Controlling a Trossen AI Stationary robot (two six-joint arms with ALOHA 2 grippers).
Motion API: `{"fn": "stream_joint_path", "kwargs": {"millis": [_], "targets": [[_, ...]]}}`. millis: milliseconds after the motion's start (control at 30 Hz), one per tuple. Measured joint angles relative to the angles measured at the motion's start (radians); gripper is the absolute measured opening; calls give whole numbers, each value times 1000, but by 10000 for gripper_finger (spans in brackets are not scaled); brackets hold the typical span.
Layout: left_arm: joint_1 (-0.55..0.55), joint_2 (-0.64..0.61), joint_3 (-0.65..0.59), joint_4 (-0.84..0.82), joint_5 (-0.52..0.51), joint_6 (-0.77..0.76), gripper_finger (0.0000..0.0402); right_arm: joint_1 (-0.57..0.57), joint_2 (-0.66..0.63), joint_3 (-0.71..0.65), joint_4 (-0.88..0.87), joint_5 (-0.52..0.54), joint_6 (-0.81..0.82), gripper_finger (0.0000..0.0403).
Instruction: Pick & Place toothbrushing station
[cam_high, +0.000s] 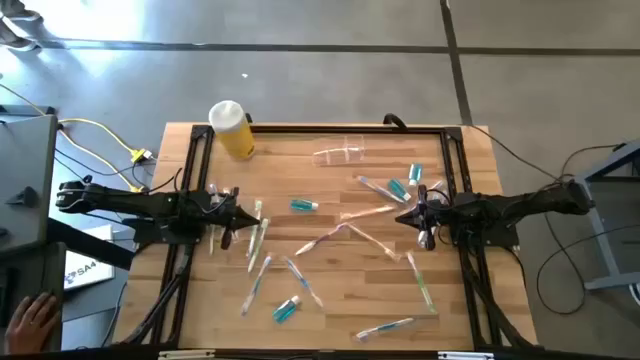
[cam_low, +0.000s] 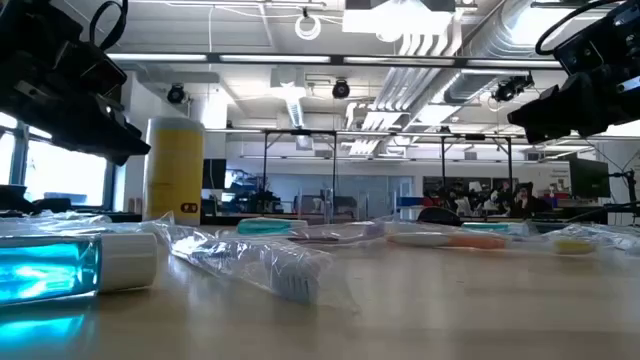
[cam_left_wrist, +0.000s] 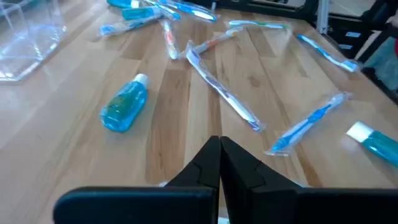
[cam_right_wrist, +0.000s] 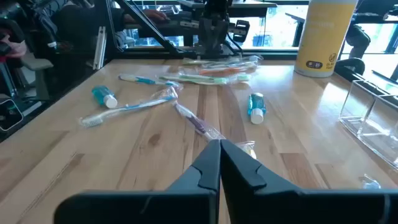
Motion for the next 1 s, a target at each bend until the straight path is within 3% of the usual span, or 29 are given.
{"fn": "stream_joint_path", "kwargs": {"millis": [433,667,767,1000], "targets": [[0,0,11,-4,11,25,0,0,4,0,-8,-5,60,2],[0,65,168,-99,-71,97,0,0,27,0,-9,6,74,2],[0,135,257,-236,-120,-19,0,0,30,0,-8,21,74,2],[0,323,438,-551,-203,-515,0,0,30,0,-8,26,71,2]]}}
